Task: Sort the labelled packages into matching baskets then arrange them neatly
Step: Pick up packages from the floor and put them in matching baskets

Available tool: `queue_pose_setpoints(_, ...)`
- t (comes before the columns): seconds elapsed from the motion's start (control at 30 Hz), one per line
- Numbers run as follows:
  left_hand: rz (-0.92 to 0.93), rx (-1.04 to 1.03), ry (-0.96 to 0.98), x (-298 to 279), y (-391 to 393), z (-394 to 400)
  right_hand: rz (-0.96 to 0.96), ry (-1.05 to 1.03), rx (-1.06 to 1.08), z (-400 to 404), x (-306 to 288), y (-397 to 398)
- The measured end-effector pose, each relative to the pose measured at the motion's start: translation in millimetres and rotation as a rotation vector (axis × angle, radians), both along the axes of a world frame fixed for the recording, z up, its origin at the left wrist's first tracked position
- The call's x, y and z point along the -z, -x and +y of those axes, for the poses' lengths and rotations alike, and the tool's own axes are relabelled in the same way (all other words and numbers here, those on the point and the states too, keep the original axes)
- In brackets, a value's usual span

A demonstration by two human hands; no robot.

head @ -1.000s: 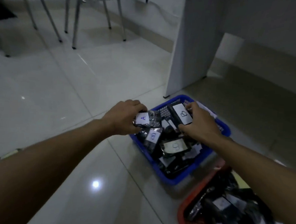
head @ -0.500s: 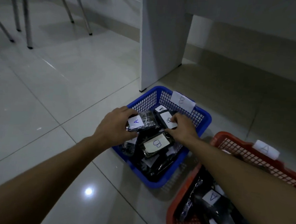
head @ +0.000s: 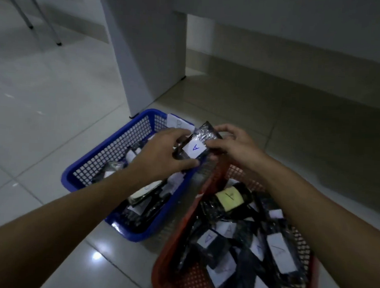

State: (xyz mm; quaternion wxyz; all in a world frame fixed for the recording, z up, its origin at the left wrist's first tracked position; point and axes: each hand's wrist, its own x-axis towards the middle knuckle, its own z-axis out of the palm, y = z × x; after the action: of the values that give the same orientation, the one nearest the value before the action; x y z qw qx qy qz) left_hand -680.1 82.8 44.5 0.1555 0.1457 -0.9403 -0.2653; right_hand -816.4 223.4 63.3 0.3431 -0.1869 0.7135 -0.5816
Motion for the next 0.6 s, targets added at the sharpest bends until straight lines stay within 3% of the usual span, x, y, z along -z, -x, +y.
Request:
queue_pose_setpoints(0.13, -0.010, 0.084, -0.016, 8.5, 16.2, 18.9, 0.126, 0.000, 0.178, 45.3, -7.3, 18.8)
queue_pose_setpoints(0.33, -0.159, 0.210, 0.033, 21.8, 42.9, 42.0, 0.134, -0.140, 0.477, 112.2, 19.3, 21.1)
queue_pose_setpoints(0.6, -0.292, 0.301, 0.107, 32.0, 51.1, 61.2, 0.246, -0.509, 0.397, 137.7, 41.8, 2.5)
